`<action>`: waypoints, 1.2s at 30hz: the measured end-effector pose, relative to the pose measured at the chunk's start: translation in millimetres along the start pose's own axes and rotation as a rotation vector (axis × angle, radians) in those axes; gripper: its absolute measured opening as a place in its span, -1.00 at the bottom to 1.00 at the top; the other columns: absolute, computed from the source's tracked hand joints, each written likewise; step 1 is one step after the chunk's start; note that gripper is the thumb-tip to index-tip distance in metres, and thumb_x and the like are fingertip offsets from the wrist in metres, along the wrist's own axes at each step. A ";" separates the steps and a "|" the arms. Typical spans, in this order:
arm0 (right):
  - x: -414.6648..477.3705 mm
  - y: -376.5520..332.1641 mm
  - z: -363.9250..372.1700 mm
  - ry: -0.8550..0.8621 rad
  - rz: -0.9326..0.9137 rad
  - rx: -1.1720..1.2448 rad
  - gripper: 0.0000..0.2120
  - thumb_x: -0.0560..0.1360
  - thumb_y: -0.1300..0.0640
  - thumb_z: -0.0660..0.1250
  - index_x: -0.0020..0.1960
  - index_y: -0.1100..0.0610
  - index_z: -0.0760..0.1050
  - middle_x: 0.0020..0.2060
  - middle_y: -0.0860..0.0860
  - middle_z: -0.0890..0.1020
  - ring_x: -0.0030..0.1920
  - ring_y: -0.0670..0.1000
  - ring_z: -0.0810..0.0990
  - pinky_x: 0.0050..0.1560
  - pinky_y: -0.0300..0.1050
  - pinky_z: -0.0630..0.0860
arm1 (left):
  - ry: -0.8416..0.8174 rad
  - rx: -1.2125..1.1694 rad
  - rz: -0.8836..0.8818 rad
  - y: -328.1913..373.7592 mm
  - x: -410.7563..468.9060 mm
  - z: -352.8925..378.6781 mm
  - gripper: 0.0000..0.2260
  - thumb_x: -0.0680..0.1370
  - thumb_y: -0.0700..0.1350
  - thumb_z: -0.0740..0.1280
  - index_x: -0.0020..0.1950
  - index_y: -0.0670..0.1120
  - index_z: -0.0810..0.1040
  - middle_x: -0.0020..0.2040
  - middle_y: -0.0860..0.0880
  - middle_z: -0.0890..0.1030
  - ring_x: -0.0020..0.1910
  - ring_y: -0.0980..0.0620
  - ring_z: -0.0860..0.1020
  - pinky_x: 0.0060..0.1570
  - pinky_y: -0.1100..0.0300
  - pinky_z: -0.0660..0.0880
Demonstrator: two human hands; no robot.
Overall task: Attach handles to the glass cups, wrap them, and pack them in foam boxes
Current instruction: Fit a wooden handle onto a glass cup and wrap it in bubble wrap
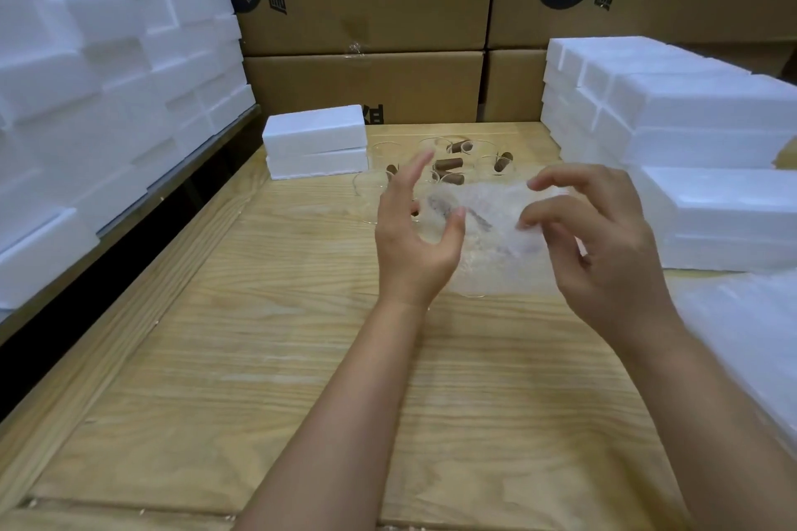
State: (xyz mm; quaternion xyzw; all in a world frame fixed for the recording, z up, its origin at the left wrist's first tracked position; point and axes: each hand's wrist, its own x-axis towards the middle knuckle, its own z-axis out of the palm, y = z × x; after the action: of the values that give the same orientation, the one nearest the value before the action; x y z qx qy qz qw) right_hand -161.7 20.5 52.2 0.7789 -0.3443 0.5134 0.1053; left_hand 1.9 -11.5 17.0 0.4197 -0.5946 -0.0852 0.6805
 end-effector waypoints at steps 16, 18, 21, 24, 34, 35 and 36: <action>-30.8 31.5 34.8 -0.037 0.755 0.191 -0.72 0.58 0.08 0.18 0.28 0.04 0.41 0.16 -0.04 0.42 0.23 0.06 0.39 0.26 0.14 0.38 | 0.597 0.162 -0.023 19.3 48.5 -41.2 -0.91 0.54 -0.22 0.31 -0.16 -0.13 0.49 -0.24 0.10 0.49 -0.32 0.20 0.39 -0.31 0.26 0.32; -36.2 38.6 42.7 -0.248 0.813 0.204 -0.66 0.58 0.15 0.22 0.35 0.05 0.38 0.27 0.01 0.43 0.30 0.10 0.38 0.30 0.15 0.35 | 0.616 0.324 0.105 22.7 55.8 -49.8 -0.92 0.51 -0.25 0.33 -0.16 -0.24 0.56 -0.21 -0.07 0.56 -0.26 0.07 0.45 -0.26 0.37 0.33; -35.9 40.5 48.3 -0.334 0.818 0.262 -0.65 0.57 0.17 0.24 0.35 0.06 0.40 0.17 0.02 0.52 0.16 0.02 0.51 0.21 -0.10 0.43 | 0.510 0.506 0.238 25.7 55.0 -48.9 -0.92 0.44 -0.37 0.33 -0.16 -0.27 0.62 -0.14 -0.21 0.60 -0.16 -0.07 0.60 -0.21 0.50 0.33; -34.8 41.2 46.7 -0.346 0.813 0.255 -0.73 0.55 0.16 0.29 0.25 0.05 0.49 0.06 0.01 0.58 0.00 -0.12 0.52 -0.08 -0.44 0.34 | 0.372 0.556 0.312 25.0 47.8 -39.9 -0.86 0.36 -0.45 0.31 -0.19 -0.28 0.62 -0.15 -0.22 0.62 -0.13 0.02 0.55 -0.28 0.28 0.45; -33.1 41.8 22.2 -0.251 0.873 0.460 -0.92 0.54 0.17 0.31 0.01 0.05 0.55 -0.20 -0.20 0.65 -0.13 -0.30 0.57 -0.18 -0.56 0.37 | 0.128 0.560 0.256 8.2 36.7 -34.9 -0.76 0.29 -0.50 0.21 -0.27 -0.24 0.59 0.02 -0.19 0.63 -0.27 -0.14 0.59 -0.51 -0.01 0.47; -31.1 41.9 16.8 -0.203 0.876 0.529 -0.90 0.53 0.19 0.32 -0.01 0.01 0.55 -0.24 -0.24 0.66 -0.17 -0.33 0.57 -0.19 -0.56 0.38 | 0.111 0.561 0.256 6.8 36.2 -34.9 -0.73 0.30 -0.50 0.21 -0.24 -0.23 0.62 0.04 -0.19 0.63 -0.24 -0.14 0.61 -0.50 -0.01 0.48; -28.5 41.9 11.1 -0.169 0.866 0.588 -0.87 0.52 0.20 0.34 -0.04 -0.03 0.56 -0.27 -0.28 0.65 -0.23 -0.33 0.56 -0.20 -0.52 0.40 | 0.094 0.565 0.259 5.7 35.7 -34.8 -0.71 0.32 -0.49 0.21 -0.20 -0.22 0.65 0.06 -0.19 0.63 -0.22 -0.14 0.62 -0.48 0.01 0.50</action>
State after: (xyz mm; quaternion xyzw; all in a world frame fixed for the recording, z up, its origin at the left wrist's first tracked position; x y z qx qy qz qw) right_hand -187.4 -4.0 14.3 0.6007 -0.4832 0.5203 -0.3674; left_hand 40.3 -13.5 49.3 0.5165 -0.6112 0.1901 0.5688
